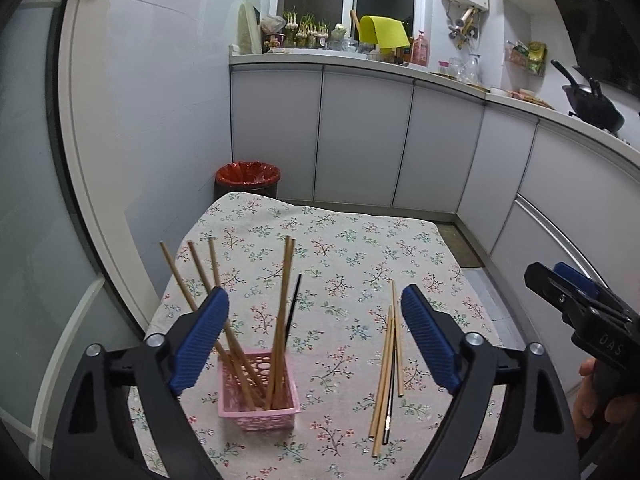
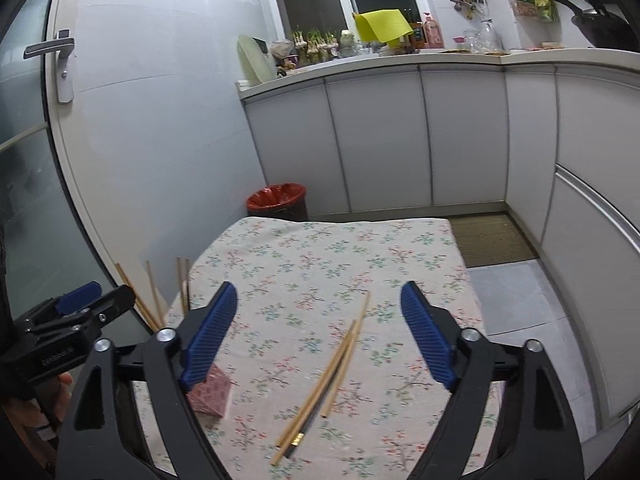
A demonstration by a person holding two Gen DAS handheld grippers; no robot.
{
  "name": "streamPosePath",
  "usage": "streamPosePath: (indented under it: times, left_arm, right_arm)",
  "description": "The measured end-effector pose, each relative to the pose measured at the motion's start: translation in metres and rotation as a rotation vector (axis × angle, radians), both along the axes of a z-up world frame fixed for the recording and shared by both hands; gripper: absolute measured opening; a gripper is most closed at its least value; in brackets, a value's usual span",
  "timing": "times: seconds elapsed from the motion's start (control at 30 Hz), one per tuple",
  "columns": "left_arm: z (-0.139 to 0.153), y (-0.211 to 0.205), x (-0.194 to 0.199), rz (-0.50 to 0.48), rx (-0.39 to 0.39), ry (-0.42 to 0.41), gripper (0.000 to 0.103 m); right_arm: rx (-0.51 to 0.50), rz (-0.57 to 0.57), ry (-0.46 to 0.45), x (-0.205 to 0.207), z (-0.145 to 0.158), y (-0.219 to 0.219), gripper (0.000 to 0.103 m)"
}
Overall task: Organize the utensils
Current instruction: 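Move the left tool back to the pile and grasp a chopstick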
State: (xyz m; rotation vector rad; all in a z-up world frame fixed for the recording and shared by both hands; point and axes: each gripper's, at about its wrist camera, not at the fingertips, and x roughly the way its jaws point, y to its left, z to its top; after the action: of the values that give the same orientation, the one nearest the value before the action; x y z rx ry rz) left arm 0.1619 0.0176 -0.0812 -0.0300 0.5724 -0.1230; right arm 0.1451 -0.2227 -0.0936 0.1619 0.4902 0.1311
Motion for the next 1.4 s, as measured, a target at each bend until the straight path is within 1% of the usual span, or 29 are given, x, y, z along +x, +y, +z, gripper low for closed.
streamPosePath:
  times: [0.03,0.2,0.23,0.43,0.5,0.7,0.77,0.93,1.07,1.17,1.2,1.23,1.27,1.3,1.33,1.4]
  left_arm:
    - [-0.002,-0.006,0.001,-0.001,0.004,0.001,0.090]
    - [-0.013,-0.026,0.003,-0.024,0.014,0.015,0.091]
    - [-0.015,-0.030,0.003,-0.027,0.022,0.015,0.093]
    - [-0.033,-0.059,0.009,-0.048,0.090,0.017,0.093]
    - [-0.041,-0.070,0.014,-0.048,0.109,0.019,0.093]
    - [-0.068,-0.092,0.038,-0.055,0.117,0.044,0.093]
    - [-0.077,-0.098,0.049,-0.050,0.121,0.052,0.093]
    - [-0.098,-0.107,0.077,-0.059,0.122,0.109,0.093]
    - [-0.117,-0.112,0.099,-0.066,0.153,0.155,0.093]
    - [-0.134,-0.117,0.113,-0.102,0.168,0.196,0.093]
    - [-0.138,-0.118,0.117,-0.112,0.171,0.206,0.091]
    - [-0.144,-0.119,0.124,-0.124,0.171,0.224,0.081]
    - [-0.150,-0.119,0.132,-0.137,0.162,0.254,0.075]
    - [-0.156,-0.119,0.141,-0.150,0.139,0.291,0.064]
    - [-0.161,-0.118,0.149,-0.159,0.116,0.317,0.049]
    - [-0.170,-0.117,0.162,-0.177,0.065,0.372,0.036]
  right_arm:
    - [-0.004,-0.018,-0.002,-0.001,-0.002,-0.006,0.096]
    - [-0.015,-0.083,0.004,-0.001,-0.011,-0.030,0.096]
    - [-0.020,-0.099,0.006,-0.001,-0.014,-0.036,0.096]
    - [-0.046,-0.170,0.029,0.006,-0.034,-0.060,0.096]
    - [-0.066,-0.178,0.038,0.007,-0.042,-0.064,0.096]
    - [-0.137,-0.161,0.067,0.014,-0.064,-0.069,0.096]
    - [-0.141,-0.149,0.088,0.018,-0.071,-0.070,0.096]
    - [-0.155,-0.168,0.125,0.035,-0.088,-0.074,0.096]
    - [-0.159,-0.202,0.163,0.055,-0.103,-0.077,0.096]
    - [-0.156,-0.218,0.190,0.066,-0.112,-0.079,0.096]
    - [-0.153,-0.224,0.198,0.070,-0.115,-0.080,0.096]
    - [-0.141,-0.235,0.209,0.075,-0.118,-0.082,0.096]
    - [-0.125,-0.246,0.219,0.079,-0.121,-0.084,0.096]
    - [-0.105,-0.256,0.228,0.082,-0.123,-0.087,0.096]
    - [-0.082,-0.268,0.238,0.086,-0.126,-0.091,0.096]
    - [-0.048,-0.281,0.251,0.093,-0.131,-0.095,0.096]
